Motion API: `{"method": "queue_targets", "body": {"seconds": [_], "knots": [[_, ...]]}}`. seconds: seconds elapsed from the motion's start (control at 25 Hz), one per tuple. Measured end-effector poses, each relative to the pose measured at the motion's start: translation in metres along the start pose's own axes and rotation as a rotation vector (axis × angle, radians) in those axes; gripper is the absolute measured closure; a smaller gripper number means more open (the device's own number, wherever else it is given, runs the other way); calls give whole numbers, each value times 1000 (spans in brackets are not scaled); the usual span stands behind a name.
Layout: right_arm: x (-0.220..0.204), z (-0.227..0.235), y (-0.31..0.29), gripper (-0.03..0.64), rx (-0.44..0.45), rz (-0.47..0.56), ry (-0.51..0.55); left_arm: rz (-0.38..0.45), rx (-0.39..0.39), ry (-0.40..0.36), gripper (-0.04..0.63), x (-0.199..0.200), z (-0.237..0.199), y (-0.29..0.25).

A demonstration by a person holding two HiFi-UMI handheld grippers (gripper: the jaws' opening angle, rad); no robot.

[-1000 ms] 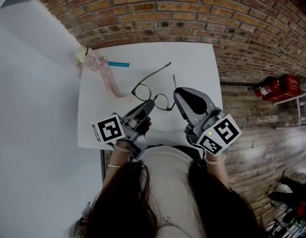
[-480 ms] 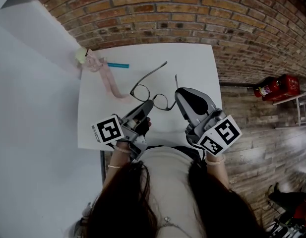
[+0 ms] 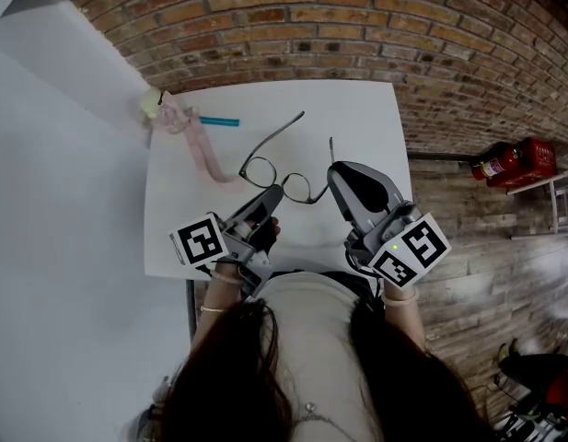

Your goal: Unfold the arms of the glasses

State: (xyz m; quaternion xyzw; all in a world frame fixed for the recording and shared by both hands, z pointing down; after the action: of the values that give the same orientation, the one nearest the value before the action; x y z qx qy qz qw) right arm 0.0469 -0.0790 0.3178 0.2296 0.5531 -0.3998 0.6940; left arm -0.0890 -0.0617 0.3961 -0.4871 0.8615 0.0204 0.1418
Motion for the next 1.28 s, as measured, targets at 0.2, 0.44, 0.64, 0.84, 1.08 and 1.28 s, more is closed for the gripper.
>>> {"method": "queue_targets", "body": {"seconds": [0.2, 0.44, 0.64, 0.84, 1.08, 1.28], "knots": [[1, 1, 1, 589, 0, 4, -3, 7, -4, 2, 572, 1, 0, 0], [2, 3, 2, 589, -5, 9, -12, 8, 1, -7, 572, 3, 1, 0], [2, 3, 3, 589, -7, 12, -13, 14, -17, 16, 572, 2, 3, -1], [0, 5, 4, 589, -11, 18, -24, 19, -20, 18, 572, 2, 2, 0], [-1, 9, 6, 588, -20, 24, -35, 23, -27, 18, 572, 2, 2, 0], [-2, 12, 8, 586, -28, 28, -42, 29, -34, 21, 572, 3, 1, 1]]}}
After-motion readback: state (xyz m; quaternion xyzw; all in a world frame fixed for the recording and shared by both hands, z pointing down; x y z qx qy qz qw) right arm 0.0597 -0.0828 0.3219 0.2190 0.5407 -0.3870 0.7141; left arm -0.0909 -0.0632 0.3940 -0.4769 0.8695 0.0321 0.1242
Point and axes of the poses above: the fingertips, and each gripper's own axes: y backward along the fingers, z to its right, x out of its top, the point moved 4 cm from there along y, backward along the fingers, and after that the axes turned 11 degrees about -z, right-handed, at the moved point
